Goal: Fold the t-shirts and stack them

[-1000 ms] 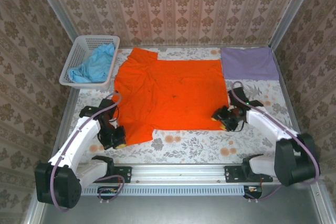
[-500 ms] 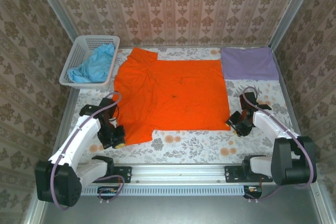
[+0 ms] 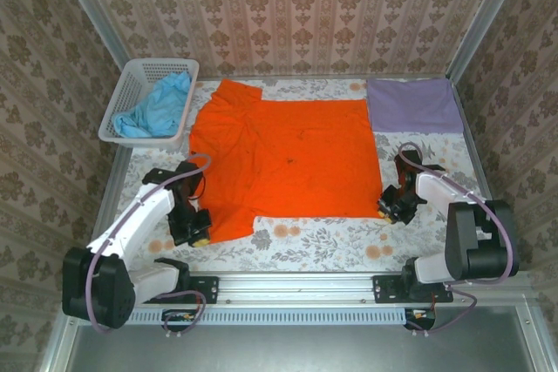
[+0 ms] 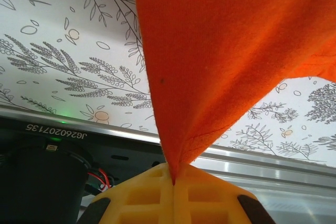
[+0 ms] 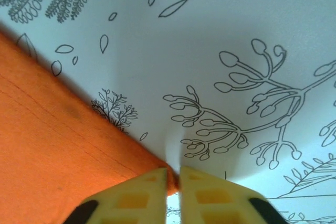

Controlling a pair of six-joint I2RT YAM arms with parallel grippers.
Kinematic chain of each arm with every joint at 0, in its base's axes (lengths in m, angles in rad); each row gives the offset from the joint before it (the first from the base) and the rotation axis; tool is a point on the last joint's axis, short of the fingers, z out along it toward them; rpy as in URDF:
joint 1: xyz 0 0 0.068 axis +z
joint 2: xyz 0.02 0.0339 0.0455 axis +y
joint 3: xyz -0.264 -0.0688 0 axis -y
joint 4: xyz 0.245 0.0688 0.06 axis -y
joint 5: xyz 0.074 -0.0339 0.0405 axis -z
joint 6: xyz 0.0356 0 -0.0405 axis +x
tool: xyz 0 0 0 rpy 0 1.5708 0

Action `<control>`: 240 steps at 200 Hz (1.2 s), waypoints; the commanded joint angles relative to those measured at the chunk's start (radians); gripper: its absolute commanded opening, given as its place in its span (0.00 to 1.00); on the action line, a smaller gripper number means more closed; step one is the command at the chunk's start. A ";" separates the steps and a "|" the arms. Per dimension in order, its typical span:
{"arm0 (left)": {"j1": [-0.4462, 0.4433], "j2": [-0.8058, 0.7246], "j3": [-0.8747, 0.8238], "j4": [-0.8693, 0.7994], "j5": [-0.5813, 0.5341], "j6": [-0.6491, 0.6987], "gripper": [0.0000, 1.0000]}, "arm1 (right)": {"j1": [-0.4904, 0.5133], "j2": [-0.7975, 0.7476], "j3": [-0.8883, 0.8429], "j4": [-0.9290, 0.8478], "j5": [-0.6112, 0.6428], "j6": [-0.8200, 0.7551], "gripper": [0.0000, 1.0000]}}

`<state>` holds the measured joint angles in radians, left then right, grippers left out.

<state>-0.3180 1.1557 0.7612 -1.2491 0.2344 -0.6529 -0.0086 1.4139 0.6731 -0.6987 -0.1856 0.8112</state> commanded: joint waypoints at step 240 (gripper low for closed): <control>-0.111 -0.002 0.028 -0.125 0.031 -0.040 0.00 | 0.010 -0.234 -0.023 -0.178 -0.025 -0.099 0.00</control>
<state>-0.4252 1.1397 0.7528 -1.3571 0.2752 -0.6960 -0.0036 1.1931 0.6273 -0.8074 -0.2241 0.7307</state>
